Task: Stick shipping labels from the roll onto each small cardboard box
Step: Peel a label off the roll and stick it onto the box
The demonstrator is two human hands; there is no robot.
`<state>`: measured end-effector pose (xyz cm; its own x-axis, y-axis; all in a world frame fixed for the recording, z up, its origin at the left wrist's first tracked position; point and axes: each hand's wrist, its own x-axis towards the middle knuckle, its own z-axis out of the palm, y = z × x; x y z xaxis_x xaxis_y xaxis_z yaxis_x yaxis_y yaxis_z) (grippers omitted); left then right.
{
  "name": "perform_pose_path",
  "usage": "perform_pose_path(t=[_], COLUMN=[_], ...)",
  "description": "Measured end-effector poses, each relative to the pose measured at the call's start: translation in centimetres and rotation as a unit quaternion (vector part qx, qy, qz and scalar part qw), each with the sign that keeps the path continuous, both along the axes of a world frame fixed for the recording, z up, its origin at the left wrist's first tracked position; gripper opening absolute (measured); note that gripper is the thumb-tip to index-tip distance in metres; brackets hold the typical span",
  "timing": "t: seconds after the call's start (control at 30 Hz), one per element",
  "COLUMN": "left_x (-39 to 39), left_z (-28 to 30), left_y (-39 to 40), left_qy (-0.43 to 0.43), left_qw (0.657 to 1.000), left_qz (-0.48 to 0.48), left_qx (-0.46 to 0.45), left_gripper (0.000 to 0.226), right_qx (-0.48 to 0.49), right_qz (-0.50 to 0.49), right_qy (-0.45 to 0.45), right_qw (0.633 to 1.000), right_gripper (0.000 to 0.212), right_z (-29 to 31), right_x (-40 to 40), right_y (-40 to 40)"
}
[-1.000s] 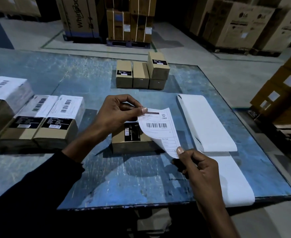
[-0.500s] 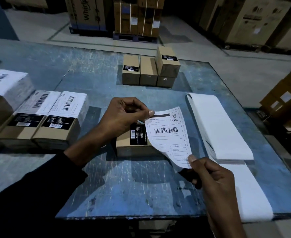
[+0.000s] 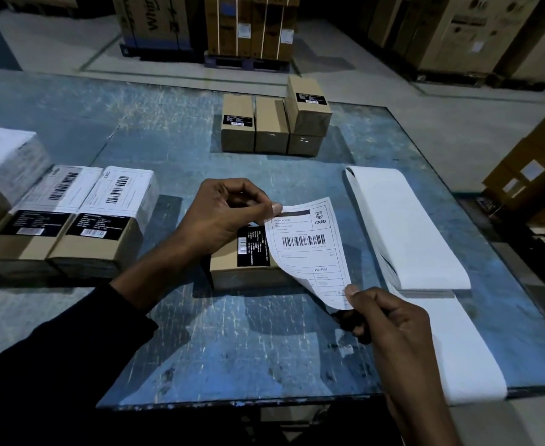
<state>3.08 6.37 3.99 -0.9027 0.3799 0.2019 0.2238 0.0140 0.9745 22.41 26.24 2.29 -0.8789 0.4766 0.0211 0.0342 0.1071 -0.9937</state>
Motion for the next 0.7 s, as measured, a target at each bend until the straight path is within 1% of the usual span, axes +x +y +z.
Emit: perform_pose_path(t=[0.1, 0.3, 0.53, 0.7], left_x=[0.06, -0.07, -0.12, -0.1], left_z=[0.06, -0.06, -0.1, -0.06], left_y=[-0.01, 0.01, 0.0, 0.02], left_qy=[-0.008, 0.001, -0.002, 0.011], left_qw=[1.0, 1.0, 1.0, 1.0], left_qz=[-0.001, 0.004, 0.004, 0.008], left_qx=[0.003, -0.009, -0.002, -0.017], left_gripper=[0.026, 0.014, 0.012, 0.013], right_qx=[0.0, 0.001, 0.006, 0.012], right_qz=[0.004, 0.012, 0.016, 0.01], right_qy=[-0.001, 0.003, 0.004, 0.0], right_qw=[1.0, 1.0, 1.0, 1.0], right_gripper=[0.039, 0.043, 0.038, 0.038], right_z=[0.02, 0.01, -0.19, -0.25], right_x=[0.06, 0.05, 0.09, 0.08], right_y=[0.08, -0.02, -0.03, 0.0])
